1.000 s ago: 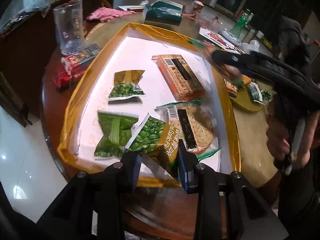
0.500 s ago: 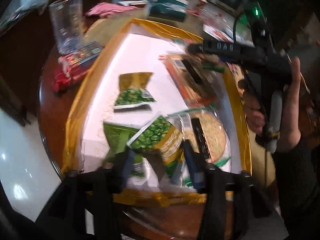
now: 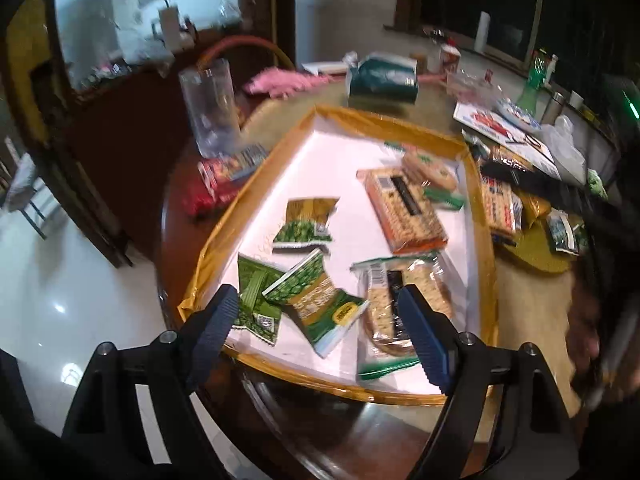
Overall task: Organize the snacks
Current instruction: 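Lower both packs into the white tray and open both tools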
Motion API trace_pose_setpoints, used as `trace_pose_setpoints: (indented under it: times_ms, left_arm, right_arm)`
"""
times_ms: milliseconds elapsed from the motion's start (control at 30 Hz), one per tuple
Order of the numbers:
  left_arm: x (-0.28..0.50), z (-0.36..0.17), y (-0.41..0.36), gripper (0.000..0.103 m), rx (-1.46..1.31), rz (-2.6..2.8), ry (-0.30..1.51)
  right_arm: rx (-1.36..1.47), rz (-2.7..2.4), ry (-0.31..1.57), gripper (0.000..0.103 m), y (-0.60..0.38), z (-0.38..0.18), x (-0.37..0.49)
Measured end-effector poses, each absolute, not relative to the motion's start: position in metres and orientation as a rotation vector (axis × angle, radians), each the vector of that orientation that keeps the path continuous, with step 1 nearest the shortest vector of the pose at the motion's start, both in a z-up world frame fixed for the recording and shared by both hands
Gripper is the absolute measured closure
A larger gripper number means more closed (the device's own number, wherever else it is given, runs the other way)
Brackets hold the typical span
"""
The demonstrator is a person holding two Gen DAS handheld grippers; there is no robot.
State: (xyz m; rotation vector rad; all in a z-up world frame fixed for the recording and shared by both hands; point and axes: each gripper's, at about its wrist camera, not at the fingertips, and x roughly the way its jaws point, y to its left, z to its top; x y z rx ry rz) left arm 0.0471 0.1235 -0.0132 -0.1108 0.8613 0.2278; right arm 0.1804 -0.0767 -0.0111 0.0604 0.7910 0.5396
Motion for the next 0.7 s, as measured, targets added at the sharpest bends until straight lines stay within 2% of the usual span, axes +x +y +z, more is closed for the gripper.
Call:
trace_pose_setpoints:
  times_ms: [267, 700]
  left_arm:
    - [0.048, 0.003, 0.053, 0.020, -0.040, 0.115, 0.804]
    - [0.064, -0.036, -0.048, 0.020, -0.018, -0.129, 1.007]
  right_arm:
    - [0.239, 0.519, 0.896, 0.023, -0.177, -0.039, 0.142]
    - [0.154, 0.272, 0.914, 0.023, -0.284, -0.070, 0.082]
